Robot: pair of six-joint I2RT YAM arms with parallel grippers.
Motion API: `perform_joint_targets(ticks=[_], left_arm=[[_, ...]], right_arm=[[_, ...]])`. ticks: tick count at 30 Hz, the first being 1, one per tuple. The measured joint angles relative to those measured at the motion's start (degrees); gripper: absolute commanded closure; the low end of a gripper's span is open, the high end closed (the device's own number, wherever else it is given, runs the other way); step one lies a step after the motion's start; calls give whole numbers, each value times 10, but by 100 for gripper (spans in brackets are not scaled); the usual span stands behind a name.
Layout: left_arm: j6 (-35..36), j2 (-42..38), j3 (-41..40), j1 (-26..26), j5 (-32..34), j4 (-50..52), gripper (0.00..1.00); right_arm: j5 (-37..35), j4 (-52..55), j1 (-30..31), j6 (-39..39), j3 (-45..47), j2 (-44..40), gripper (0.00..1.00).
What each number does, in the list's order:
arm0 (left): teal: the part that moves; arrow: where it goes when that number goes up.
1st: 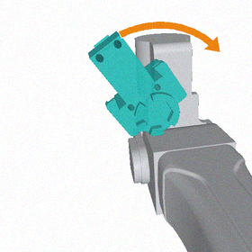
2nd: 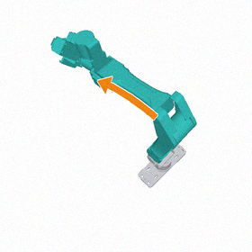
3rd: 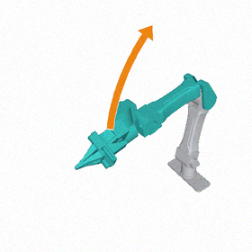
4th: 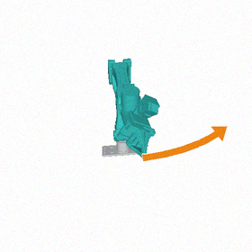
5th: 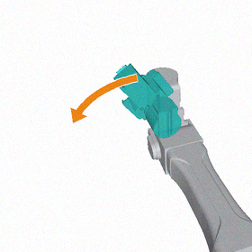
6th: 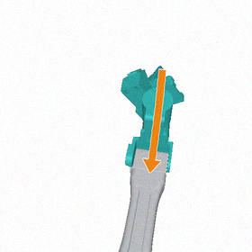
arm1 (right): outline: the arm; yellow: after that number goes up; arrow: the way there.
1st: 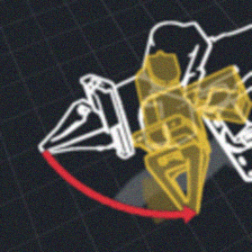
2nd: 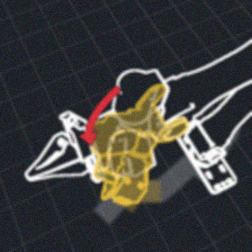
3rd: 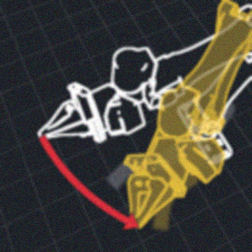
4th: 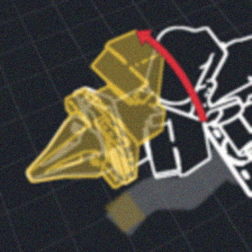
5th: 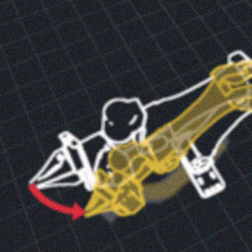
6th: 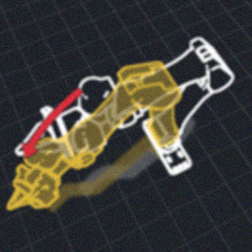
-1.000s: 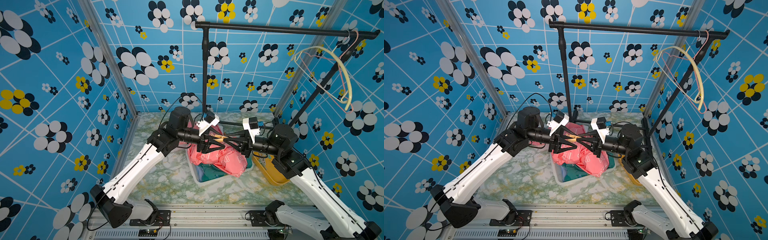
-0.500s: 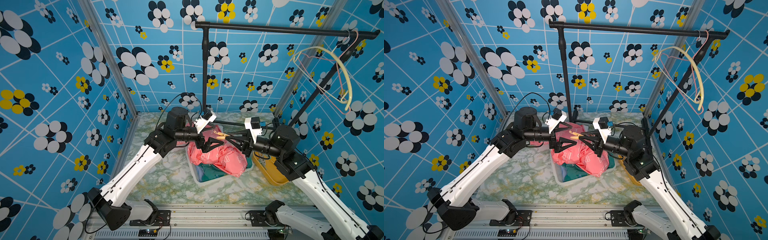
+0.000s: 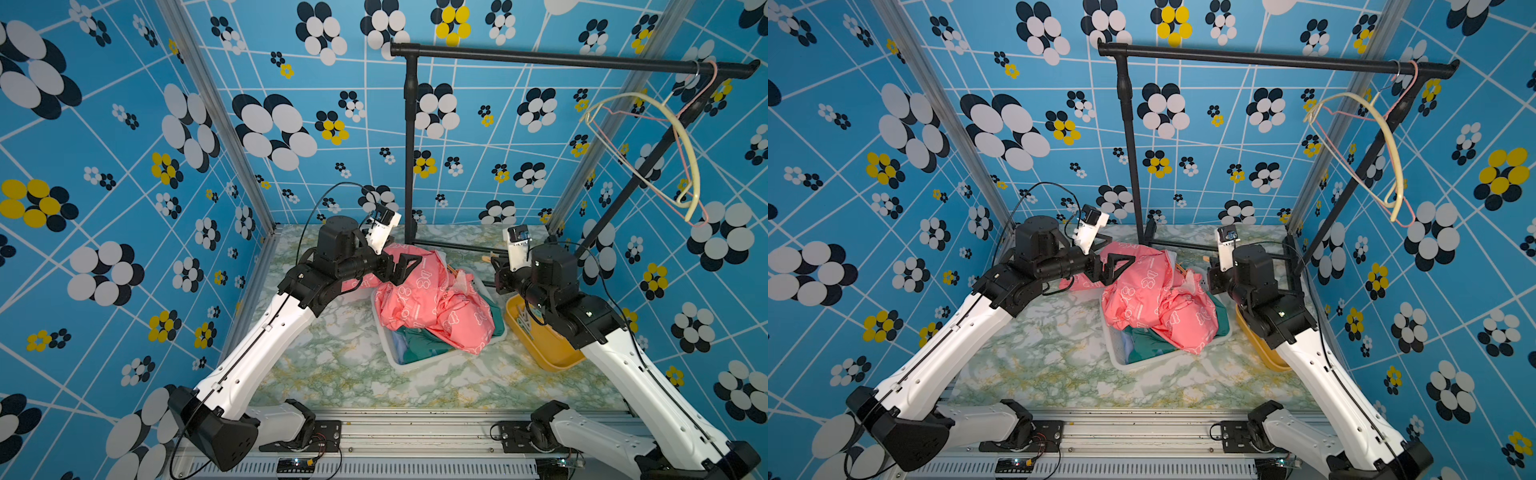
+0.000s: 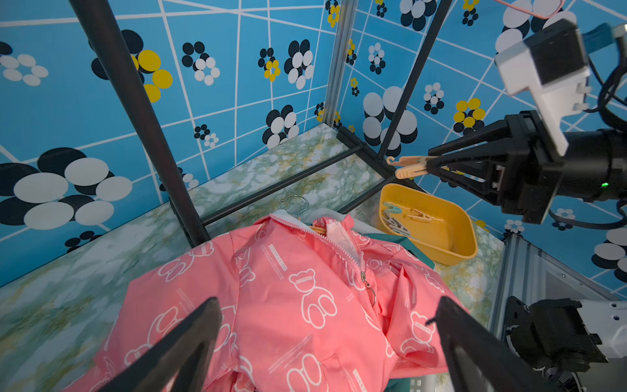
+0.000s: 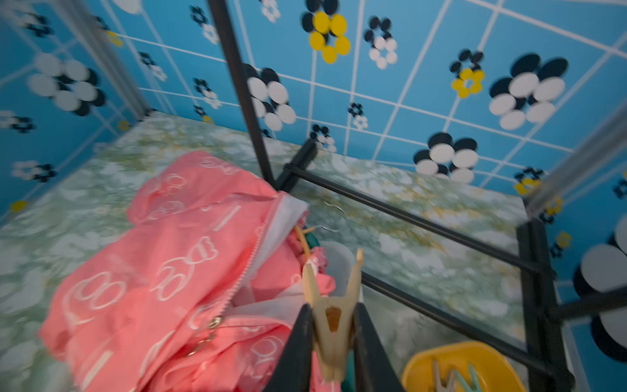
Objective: Remove the clothespins securing jackets to the hanger
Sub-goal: Place the clothespin in the storage box.
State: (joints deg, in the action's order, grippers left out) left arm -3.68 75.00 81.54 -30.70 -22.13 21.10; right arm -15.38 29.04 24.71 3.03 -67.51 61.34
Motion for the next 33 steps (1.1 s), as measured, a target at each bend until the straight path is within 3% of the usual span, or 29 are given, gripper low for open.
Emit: perform_joint_targets(ticks=[3, 7, 18, 19, 21, 22, 27, 33], left_arm=[[-9, 33, 5, -6, 12, -2, 8], [-13, 82, 16, -24, 17, -1, 18], [18, 203, 92, -76, 64, 23, 23], [20, 211, 94, -79, 70, 27, 23], [24, 219, 94, -83, 79, 36, 21], [26, 221, 94, -84, 83, 40, 20], [33, 221, 95, -87, 100, 46, 16], [35, 221, 95, -87, 115, 46, 15]], right_arm=[[-73, 53, -56, 47, 4, 52, 100], [-117, 90, -116, 104, 40, 95, 100], [-132, 113, -180, 177, 121, 200, 100], [-131, 112, -187, 178, 122, 206, 95], [-130, 113, -199, 185, 125, 213, 46], [-128, 113, -204, 188, 125, 214, 34], [-78, 99, -205, 176, 125, 173, 33], [89, 5, -197, 149, 103, 32, 34]])
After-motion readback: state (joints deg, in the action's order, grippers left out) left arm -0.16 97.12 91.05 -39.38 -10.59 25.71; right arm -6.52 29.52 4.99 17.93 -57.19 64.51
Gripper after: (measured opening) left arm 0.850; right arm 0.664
